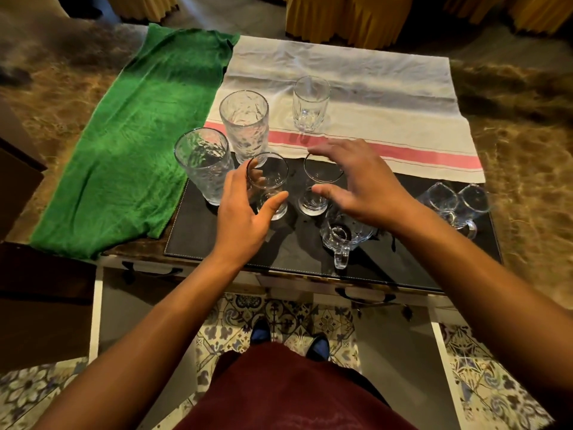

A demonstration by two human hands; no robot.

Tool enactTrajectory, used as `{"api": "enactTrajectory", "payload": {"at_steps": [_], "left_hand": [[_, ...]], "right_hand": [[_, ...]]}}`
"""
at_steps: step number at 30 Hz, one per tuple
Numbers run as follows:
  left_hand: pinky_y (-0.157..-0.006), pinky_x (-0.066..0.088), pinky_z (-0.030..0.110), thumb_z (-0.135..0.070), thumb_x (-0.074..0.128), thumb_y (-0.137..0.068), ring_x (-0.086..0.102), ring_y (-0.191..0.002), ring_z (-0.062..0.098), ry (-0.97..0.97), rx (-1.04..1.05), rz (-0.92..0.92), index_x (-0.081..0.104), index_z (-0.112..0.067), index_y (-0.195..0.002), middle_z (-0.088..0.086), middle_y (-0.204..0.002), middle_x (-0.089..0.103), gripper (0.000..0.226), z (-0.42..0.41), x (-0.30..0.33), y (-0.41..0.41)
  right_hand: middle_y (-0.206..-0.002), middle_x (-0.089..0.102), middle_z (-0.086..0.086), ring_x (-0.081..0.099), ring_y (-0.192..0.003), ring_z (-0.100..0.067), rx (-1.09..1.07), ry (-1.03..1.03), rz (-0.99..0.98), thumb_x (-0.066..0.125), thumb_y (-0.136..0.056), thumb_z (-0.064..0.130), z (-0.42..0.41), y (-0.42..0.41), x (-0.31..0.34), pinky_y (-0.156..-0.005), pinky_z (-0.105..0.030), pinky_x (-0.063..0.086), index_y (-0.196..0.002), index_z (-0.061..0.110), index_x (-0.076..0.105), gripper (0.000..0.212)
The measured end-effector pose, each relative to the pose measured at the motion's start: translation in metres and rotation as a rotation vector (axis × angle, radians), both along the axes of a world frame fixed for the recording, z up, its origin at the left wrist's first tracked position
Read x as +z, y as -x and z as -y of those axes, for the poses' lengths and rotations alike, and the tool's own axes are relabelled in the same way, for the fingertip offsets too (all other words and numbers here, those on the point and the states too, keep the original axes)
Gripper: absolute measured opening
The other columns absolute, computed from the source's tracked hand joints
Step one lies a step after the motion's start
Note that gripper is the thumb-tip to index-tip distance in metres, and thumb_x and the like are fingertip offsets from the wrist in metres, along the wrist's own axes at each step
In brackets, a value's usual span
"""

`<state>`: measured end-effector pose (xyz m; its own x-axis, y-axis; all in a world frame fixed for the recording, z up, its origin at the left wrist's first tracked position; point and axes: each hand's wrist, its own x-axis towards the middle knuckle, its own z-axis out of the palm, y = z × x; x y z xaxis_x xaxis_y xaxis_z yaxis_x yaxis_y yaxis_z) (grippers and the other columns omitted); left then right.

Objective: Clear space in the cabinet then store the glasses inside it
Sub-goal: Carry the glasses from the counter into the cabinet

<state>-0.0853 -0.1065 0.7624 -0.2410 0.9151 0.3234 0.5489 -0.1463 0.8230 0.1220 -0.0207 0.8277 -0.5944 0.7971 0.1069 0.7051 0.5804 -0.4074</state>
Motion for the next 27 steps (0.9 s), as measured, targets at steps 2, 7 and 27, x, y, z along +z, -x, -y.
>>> {"api": "enactTrajectory", "payload": {"at_steps": [2, 7, 27], "left_hand": [[-0.099, 0.053, 0.039, -0.041, 0.071, -0.091, 0.058, -0.115, 0.015, -0.004, -0.008, 0.005, 0.045, -0.008, -0.143, 0.007, -0.123, 0.053, 0.068, -0.007, 0.002, -0.005], [-0.1, 0.051, 0.04, -0.042, 0.069, -0.092, 0.057, -0.115, 0.015, 0.009, -0.076, -0.057, 0.042, -0.006, -0.145, 0.006, -0.124, 0.053, 0.07, -0.016, -0.004, -0.008], [-0.084, 0.056, 0.034, -0.034, 0.065, -0.096, 0.06, -0.1, 0.011, 0.135, 0.091, 0.056, 0.049, -0.018, -0.125, -0.003, -0.118, 0.049, 0.037, 0.038, -0.008, -0.025]], "right_hand": [[-0.139, 0.057, -0.003, 0.047, -0.129, -0.023, -0.011, -0.004, -0.015, 0.075, -0.086, 0.039, 0.001, -0.002, 0.001, -0.104, -0.029, 0.033, -0.142, 0.022, 0.053, 0.062], [-0.139, 0.057, 0.001, 0.047, -0.127, -0.021, -0.035, -0.001, -0.039, 0.076, -0.085, 0.041, 0.004, -0.002, 0.0, -0.099, -0.024, 0.031, -0.14, 0.025, 0.053, 0.061], [-0.124, 0.067, 0.007, 0.057, -0.115, -0.013, -0.202, 0.109, -0.009, 0.065, -0.091, 0.049, 0.031, -0.061, -0.005, -0.094, -0.032, 0.044, -0.128, 0.027, 0.064, 0.043]]}}
